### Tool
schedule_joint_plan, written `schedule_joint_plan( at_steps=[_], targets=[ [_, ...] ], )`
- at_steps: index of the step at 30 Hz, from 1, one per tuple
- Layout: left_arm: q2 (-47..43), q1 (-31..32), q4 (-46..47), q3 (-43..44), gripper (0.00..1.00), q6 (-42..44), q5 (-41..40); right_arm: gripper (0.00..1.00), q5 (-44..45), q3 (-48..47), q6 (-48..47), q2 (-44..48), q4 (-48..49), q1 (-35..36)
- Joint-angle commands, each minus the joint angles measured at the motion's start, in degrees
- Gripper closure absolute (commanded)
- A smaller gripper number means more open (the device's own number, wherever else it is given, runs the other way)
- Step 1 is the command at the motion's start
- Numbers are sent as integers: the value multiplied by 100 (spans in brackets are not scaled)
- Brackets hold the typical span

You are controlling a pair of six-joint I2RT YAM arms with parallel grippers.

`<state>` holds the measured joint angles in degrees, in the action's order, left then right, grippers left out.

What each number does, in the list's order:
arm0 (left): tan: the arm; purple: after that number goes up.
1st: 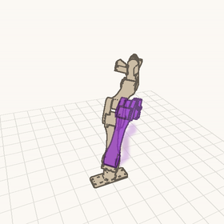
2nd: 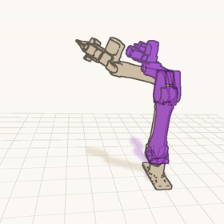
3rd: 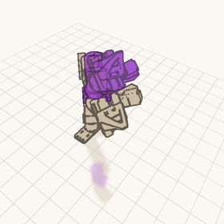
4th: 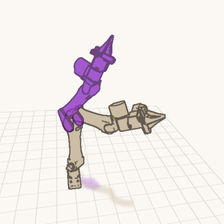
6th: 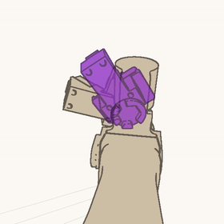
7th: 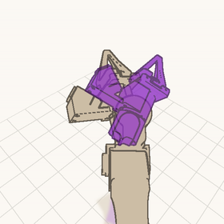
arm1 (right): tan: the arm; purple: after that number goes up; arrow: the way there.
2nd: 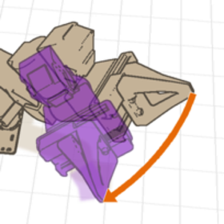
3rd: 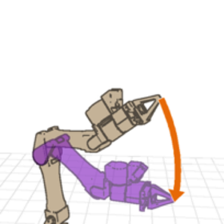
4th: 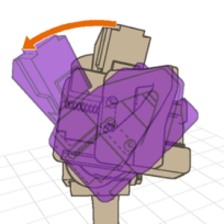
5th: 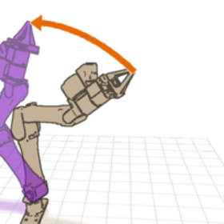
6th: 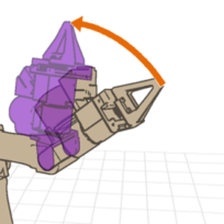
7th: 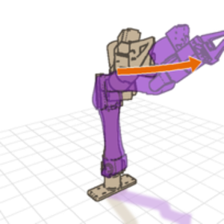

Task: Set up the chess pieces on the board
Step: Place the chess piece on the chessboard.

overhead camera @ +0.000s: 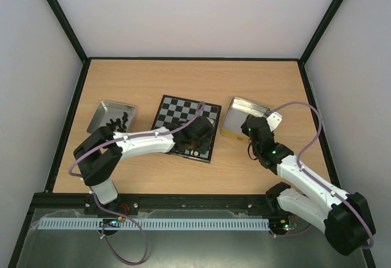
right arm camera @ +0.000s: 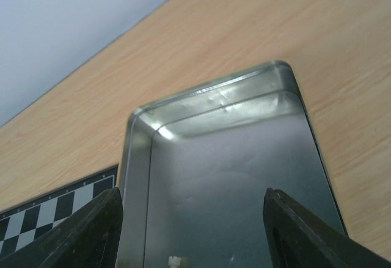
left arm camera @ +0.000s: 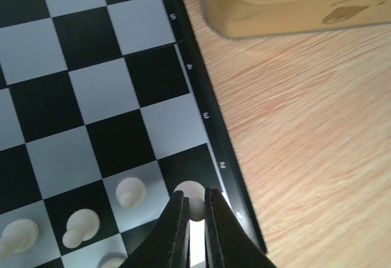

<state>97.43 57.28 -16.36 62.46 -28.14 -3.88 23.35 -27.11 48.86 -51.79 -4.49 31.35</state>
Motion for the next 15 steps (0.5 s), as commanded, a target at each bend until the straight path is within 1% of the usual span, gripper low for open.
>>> schedule_joint_plan(
  at_steps=[1,8,15],
  targets=[
    [242,119,-154,226,98,164,-589,38,-292,-36,694,-227,-226,-170],
    [579,147,-127,398,97,273,-446,38,-474,-49,699,-502,-146,-216],
    [632,177,-211,410,95,296,-432,38,-466,-49,697,-603,-158,-217]
  ],
)
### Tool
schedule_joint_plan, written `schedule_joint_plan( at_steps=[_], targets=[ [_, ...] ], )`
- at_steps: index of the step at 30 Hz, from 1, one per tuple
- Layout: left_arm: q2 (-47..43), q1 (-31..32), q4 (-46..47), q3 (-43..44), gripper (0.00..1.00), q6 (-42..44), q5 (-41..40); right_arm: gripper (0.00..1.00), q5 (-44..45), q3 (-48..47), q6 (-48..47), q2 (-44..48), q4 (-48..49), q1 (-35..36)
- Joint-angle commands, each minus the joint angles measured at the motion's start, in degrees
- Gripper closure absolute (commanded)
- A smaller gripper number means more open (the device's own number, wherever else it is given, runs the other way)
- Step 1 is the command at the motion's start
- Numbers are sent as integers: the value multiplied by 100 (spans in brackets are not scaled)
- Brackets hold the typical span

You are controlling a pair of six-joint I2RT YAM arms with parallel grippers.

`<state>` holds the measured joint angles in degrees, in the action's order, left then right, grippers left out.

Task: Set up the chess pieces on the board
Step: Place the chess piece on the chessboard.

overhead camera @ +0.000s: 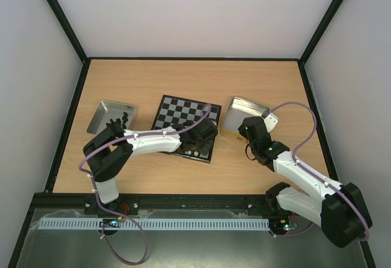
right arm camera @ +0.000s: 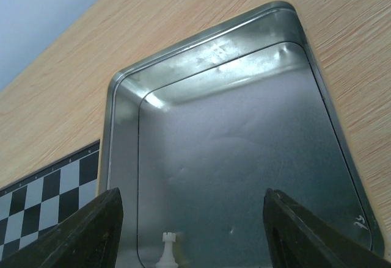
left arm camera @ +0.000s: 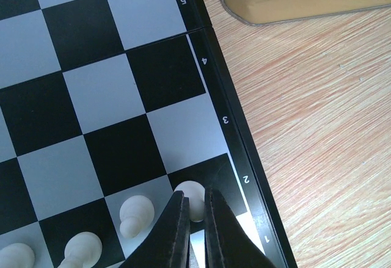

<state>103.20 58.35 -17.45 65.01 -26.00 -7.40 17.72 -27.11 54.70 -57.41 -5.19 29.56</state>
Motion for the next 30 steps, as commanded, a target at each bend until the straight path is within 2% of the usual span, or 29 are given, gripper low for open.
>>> schedule_joint_plan(
  at_steps=[1,11,16,20,24,30],
  targets=[
    [60,71,-108,146,94,85,-59,38,111,-54,111,-50,-90,-39],
    [203,66,-40,126,92,91,335,38,164,-50,129,-100,-127,-38],
    [213,68,-74,146,77,45,234,37,143,-86,110,-104,-160,-38],
    [78,58,-222,282,68,25,165,37,50,-254,22,-137,-273,-53],
    [-257,-44,-288,373,63,-31,186,37,-163,-664,-490,-328,-470,-177],
    [-1038,-429,-203,276,61,-78,428,37,-1228,-1628,-1641,-1221,-1145,-729]
  ],
)
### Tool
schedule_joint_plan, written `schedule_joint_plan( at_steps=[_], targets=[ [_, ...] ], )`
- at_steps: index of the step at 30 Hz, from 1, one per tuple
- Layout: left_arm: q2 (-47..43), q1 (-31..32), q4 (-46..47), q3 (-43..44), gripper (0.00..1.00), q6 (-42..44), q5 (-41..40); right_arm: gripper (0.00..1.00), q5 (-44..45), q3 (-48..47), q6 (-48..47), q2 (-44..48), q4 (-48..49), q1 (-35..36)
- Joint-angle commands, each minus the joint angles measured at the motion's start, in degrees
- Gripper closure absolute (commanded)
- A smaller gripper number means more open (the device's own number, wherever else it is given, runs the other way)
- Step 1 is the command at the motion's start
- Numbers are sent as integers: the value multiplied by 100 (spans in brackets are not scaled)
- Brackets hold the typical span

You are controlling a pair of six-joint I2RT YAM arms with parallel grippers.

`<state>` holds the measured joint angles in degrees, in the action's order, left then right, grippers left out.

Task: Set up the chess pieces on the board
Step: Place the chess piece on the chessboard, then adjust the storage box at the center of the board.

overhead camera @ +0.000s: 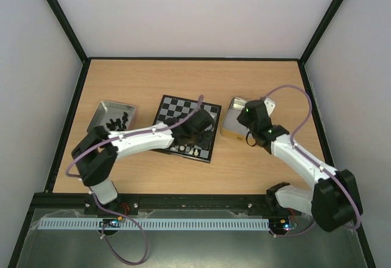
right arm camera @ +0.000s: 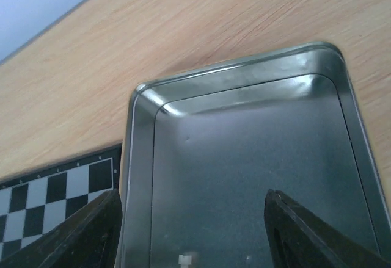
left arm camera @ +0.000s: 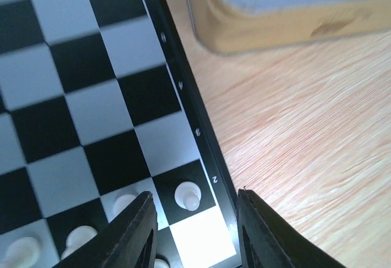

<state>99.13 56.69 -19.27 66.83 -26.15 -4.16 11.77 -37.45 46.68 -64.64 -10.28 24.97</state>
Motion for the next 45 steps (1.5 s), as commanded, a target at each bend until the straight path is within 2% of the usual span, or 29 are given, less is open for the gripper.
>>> schedule_joint_plan(
  at_steps=[1,8,13,15,19,22,26,29,35,39,45],
  targets=[
    [-766,-335,-4,52,60,-70,122,37,-730,-761,-971,-700,-818,-312],
    [-1584,-1021,212,-450,59,-175,608,36,-1031,-1230,-1460,-1594,-1886,-353],
    [-1849,-1366,324,-654,58,-149,852,35,-243,-1589,-1794,-1785,-2054,-353],
    [-1846,-1423,298,-631,58,-84,868,31,223,-1930,-2194,-2032,-1993,-359],
    [-1881,-1492,293,-618,58,-10,945,21,471,-2725,-2864,-2801,-2050,-534],
    [-1941,-1532,345,-682,58,6,1047,13,407,-2934,-3665,-3125,-1851,-544],
    [-1934,-1580,397,-744,58,13,1169,11,363,-3132,-4355,-3443,-1700,-699],
    [-1915,-1606,430,-771,58,17,1260,12,37,-3200,-4906,-3627,-1561,-837],
    [-1917,-1630,475,-843,58,-29,1311,14,-24,-3379,-5881,-3983,-1213,-1009],
    [-1932,-1639,493,-865,58,-64,1321,17,-165,-3672,-6177,-4277,-1268,-1107],
    [-1920,-1652,495,-884,58,-92,1322,29,-652,-3966,-6179,-4574,-1450,-1185]
  ],
)
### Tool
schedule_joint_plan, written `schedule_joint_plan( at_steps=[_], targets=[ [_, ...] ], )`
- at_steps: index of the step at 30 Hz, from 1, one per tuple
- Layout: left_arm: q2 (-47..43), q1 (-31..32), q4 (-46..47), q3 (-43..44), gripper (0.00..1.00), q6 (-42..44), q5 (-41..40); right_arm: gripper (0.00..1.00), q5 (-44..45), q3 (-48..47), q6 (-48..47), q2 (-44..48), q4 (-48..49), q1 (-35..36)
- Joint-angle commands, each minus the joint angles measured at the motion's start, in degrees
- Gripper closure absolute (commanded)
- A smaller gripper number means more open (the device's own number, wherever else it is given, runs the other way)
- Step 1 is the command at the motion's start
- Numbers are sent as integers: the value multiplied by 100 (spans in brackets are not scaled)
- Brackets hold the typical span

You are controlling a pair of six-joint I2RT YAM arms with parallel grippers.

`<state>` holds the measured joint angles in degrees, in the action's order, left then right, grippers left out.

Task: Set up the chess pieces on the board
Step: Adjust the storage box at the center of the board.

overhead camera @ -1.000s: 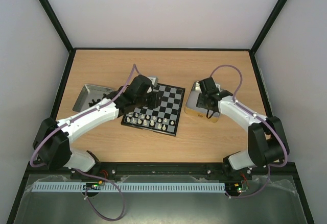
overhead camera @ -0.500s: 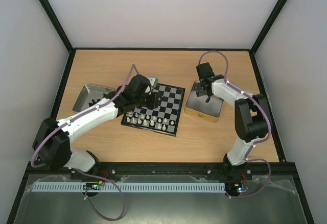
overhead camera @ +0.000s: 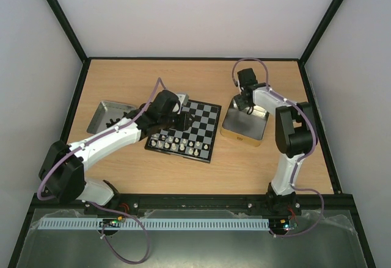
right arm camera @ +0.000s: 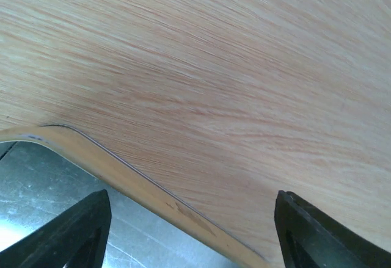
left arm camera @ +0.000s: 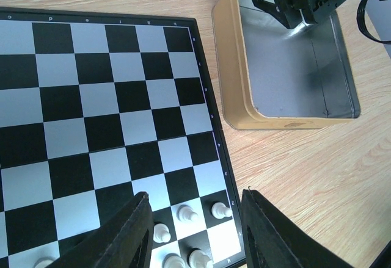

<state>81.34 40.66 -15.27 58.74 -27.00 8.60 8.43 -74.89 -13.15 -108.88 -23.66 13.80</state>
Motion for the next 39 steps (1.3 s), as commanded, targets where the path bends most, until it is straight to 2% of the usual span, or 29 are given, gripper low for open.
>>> schedule_joint_plan(
  at_steps=[1,8,12,23,27,33,39],
  targets=[
    [-144,-50,87,-79,58,-10,43,33,-334,-220,-151,-152,-134,-94],
    [-180,-59,72,-110,58,4,27,67,-428,24,120,5,-83,-373],
    [-154,-59,90,-115,58,-6,44,76,-311,216,342,141,2,-476],
    [-127,-59,150,-128,58,-33,195,88,338,1077,1037,1032,75,-495],
    [-118,-59,151,-114,58,-37,240,89,575,1290,1631,1327,-25,-497],
    [-98,-59,163,-112,59,-42,297,85,462,1466,2688,1583,-347,-529],
    [6,-59,225,-77,59,-36,337,92,592,1729,3117,1608,-462,-530]
  ],
)
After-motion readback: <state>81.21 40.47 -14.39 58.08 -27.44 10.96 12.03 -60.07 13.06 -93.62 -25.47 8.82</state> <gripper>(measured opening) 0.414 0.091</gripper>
